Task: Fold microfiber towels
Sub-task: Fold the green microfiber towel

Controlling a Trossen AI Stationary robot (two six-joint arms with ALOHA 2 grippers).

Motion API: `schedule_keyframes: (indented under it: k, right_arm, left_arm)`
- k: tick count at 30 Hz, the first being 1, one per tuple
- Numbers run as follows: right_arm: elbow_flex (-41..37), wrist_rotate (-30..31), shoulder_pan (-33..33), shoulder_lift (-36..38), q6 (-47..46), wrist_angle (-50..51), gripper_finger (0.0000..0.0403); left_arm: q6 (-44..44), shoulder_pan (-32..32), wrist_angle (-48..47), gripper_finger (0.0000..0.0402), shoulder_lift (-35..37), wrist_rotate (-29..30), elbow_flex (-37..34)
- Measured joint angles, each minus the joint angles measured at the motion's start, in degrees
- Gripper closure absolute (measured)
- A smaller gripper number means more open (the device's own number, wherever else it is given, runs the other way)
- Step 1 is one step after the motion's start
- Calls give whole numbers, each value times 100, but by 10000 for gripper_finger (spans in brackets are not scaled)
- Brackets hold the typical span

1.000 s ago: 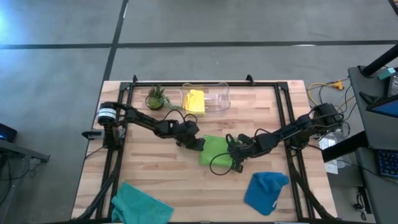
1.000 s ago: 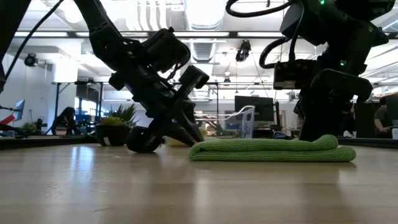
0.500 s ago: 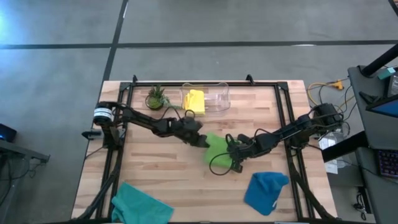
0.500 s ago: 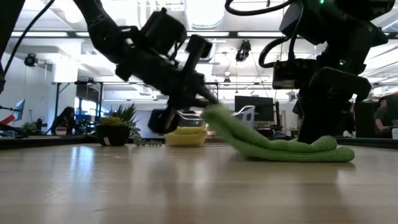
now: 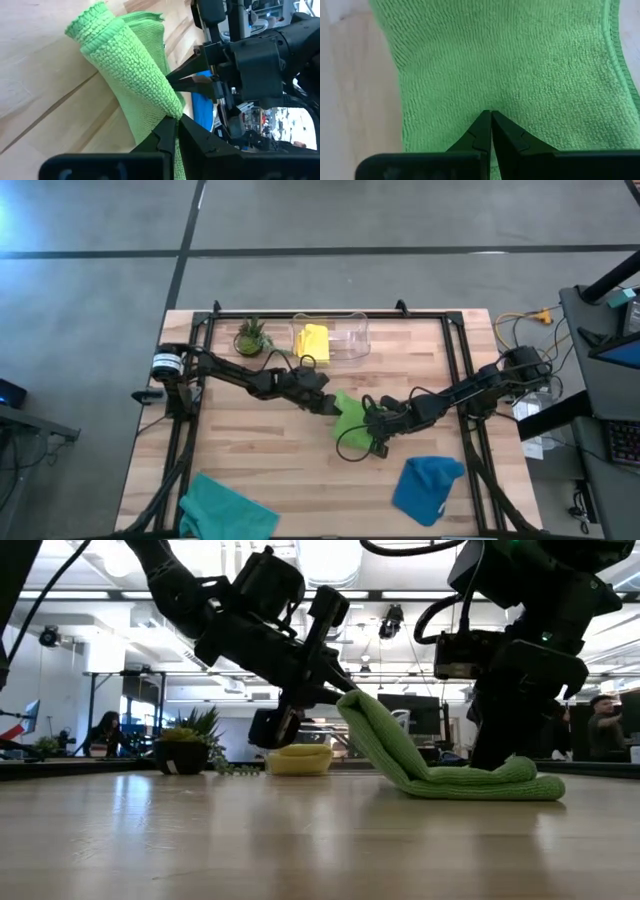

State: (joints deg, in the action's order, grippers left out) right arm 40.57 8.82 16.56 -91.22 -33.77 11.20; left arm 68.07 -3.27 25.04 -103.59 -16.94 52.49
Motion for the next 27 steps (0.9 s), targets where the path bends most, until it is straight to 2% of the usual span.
schedule_keyframes:
  k: [3, 9, 16, 22, 27]
  right_arm:
    - [20, 2, 4, 39, 13, -154, 394]
    - [24, -12, 5, 110, 350, -1113, 394]
    - [32, -355, -34, -397, 442, -1778, 394]
    - [327, -520, -61, -997, 433, -1916, 394]
    - [421, -624, -83, -991, 372, -1796, 394]
  left_arm:
    - [-2, 0, -6, 401, 2, 1, -33]
    - [-117, 0, -210, 401, 2, 6, -38]
    - [-121, 0, -185, 401, 2, 8, -39]
    - [-130, 0, -155, 402, 4, 8, -39]
    - [-129, 0, -157, 402, 9, 6, -37]
